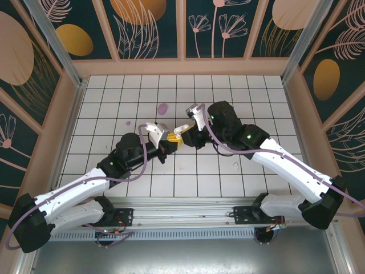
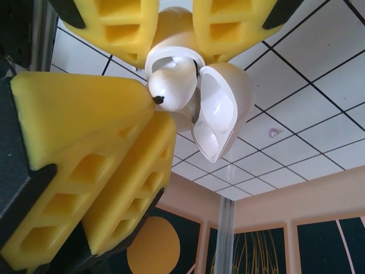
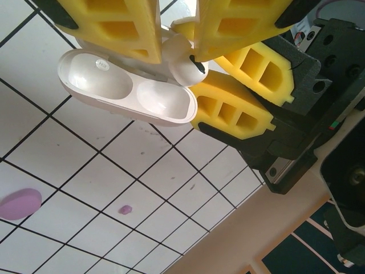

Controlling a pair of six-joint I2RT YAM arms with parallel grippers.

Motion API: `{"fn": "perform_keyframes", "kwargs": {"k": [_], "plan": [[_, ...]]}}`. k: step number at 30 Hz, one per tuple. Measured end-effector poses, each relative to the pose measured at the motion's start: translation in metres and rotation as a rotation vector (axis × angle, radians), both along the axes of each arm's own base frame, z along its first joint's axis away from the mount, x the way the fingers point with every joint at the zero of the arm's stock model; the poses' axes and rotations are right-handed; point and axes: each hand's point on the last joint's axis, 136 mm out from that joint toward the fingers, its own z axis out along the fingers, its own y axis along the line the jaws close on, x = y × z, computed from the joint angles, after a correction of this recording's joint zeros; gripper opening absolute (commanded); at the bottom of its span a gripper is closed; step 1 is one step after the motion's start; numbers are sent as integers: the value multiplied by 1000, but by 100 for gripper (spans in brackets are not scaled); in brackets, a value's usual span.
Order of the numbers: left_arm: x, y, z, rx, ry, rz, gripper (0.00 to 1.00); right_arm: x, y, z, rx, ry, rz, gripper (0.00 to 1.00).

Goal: Insert wireless bluetooth earbuds into charging case

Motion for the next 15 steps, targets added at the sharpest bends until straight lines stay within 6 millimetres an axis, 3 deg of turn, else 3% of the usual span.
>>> {"fn": "perform_keyframes", "kwargs": {"k": [15], "plan": [[-1, -1, -5, 12, 15, -11, 1, 4, -3, -7, -40, -27, 16, 32]]}}
